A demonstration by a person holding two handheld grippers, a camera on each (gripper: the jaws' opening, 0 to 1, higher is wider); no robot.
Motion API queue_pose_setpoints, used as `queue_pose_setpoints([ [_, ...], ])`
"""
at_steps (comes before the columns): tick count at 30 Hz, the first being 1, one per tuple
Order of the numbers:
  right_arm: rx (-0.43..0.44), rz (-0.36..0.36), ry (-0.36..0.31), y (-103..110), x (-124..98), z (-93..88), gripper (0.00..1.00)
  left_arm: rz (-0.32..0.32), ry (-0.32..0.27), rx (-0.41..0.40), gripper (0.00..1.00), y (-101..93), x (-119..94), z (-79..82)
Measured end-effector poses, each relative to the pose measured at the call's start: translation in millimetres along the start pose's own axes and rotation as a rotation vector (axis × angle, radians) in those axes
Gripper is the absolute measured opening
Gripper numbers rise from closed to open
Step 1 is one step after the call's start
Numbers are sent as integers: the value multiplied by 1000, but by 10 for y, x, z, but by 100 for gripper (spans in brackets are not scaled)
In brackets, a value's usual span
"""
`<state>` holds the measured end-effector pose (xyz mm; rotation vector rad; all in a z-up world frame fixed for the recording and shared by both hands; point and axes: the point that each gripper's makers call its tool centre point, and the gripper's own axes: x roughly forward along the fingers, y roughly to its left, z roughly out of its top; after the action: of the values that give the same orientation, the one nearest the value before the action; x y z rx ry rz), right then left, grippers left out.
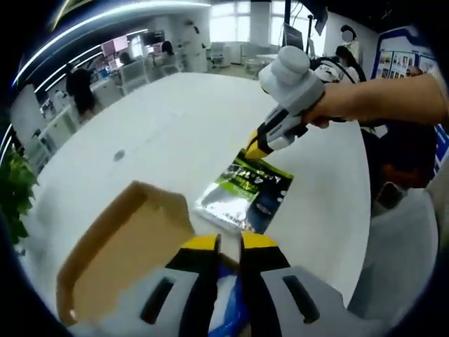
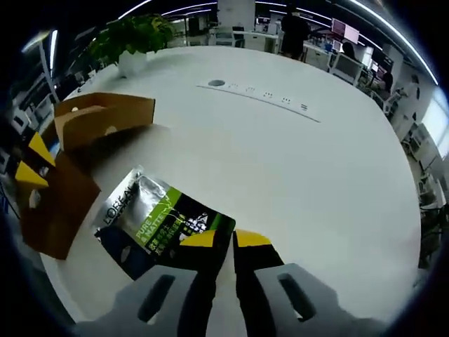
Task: Operate the shoe box by opening the lid, removing the specified soft item, and placing it in the target area until the item is outside and the box remains undamaged.
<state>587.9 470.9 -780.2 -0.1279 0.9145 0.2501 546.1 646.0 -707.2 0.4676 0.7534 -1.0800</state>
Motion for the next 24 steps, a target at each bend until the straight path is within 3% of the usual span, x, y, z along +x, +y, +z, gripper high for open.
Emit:
queue_pose_setpoints([
  [10,-16,4,-26,95,-180,72,14,37,-14,-34,11,102,-215,-133],
  [24,-43,62,-81,518,-533,204,22,92,-25,-91,14,216,-538,-392],
])
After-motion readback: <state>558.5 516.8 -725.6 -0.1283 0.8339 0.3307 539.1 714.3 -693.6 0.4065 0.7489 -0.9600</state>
